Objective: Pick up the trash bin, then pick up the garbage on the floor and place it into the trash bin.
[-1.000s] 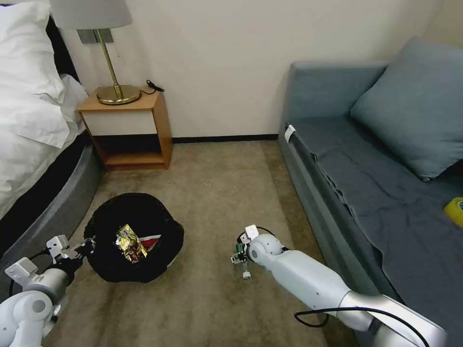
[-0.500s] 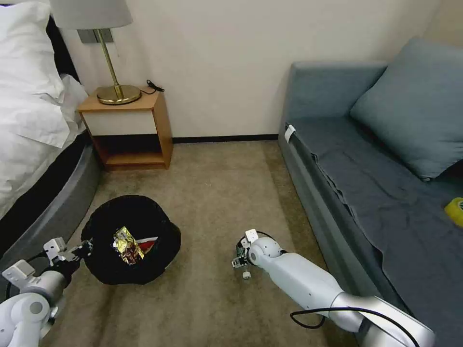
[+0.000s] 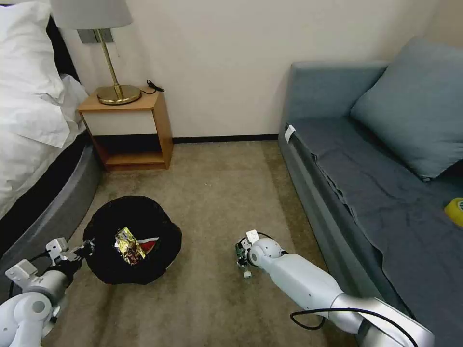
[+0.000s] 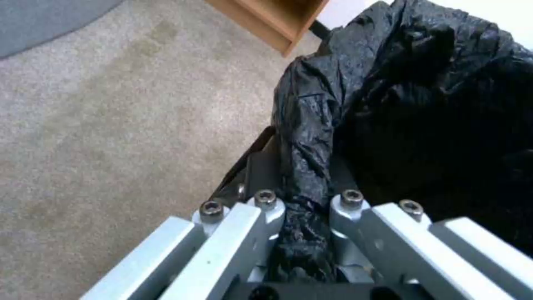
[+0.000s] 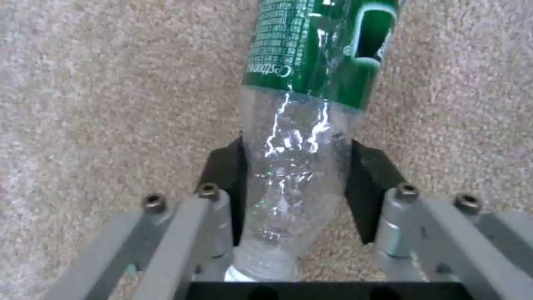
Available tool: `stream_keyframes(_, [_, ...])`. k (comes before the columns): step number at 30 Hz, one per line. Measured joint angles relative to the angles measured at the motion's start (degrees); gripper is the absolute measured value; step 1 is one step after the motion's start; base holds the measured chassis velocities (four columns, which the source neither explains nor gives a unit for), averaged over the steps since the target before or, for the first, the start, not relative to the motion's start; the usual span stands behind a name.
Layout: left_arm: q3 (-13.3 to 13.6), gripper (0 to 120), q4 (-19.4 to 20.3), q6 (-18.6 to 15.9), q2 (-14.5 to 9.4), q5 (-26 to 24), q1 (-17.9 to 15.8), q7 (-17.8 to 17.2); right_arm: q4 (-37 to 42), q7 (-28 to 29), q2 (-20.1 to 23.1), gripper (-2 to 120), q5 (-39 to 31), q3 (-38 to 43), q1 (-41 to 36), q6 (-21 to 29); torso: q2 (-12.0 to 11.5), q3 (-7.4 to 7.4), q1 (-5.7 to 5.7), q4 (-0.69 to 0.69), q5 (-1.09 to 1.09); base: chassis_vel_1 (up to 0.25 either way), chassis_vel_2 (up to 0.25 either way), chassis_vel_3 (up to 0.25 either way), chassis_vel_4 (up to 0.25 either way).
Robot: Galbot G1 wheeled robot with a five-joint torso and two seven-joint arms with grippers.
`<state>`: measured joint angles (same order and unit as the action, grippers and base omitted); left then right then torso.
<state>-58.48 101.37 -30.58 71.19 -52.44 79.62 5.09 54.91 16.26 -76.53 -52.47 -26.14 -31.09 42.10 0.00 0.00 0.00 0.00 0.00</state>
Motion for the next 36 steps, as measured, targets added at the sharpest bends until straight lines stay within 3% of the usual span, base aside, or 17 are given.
stream_keyframes(6, [0.47,5,-0.1,0.0,-0.11,-0.08,-0.17,0.0,-0.04,-0.05,-0.03,22,0.31,0.59,-0.09,-0.01,0.01,0.0,0.0,0.0,0.0,0.0,0.0,0.0,0.0])
stream_keyframes(16, [1.84,5,0.5,-0.59,-0.46,-0.14,-0.75,-0.41,4.03,2.53,1.42,22,0.34,3.87,0.25,-2.81,0.01,0.01,0.0,0.0,0.01,0.0,0.0,0.0,0.0])
stream_keyframes(21, [2.9,5,0.58,-1.12,-0.91,-0.28,-1.32,-0.73,7.73,2.89,2.35,22,3.96,6.19,1.05,-7.82,0.0,0.01,0.0,0.0,0.01,0.0,0.0,0.0,0.0])
stream_keyframes(24, [4.41,5,0.58,-1.75,-1.05,-0.38,-2.07,-1.13,11.08,3.03,2.79,22,11.38,8.08,2.95,-15.57,0.0,0.01,0.0,0.0,0.01,0.0,0.0,0.0,0.0])
stream_keyframes(27, [5.4,5,0.64,-2.4,-0.98,-0.59,-2.48,-1.42,13.98,3.55,2.8,22,14.39,9.24,4.55,-20.09,0.0,0.01,0.0,-0.01,0.0,0.0,0.0,0.0,0.0])
stream_keyframes(36, [9.26,5,0.47,-4.23,-0.53,-1.89,-4.47,-3.27,25.88,4.49,3.79,22,13.89,6.89,8.92,-28.09,0.0,0.01,0.0,0.0,0.0,0.0,0.0,0.0,0.0])
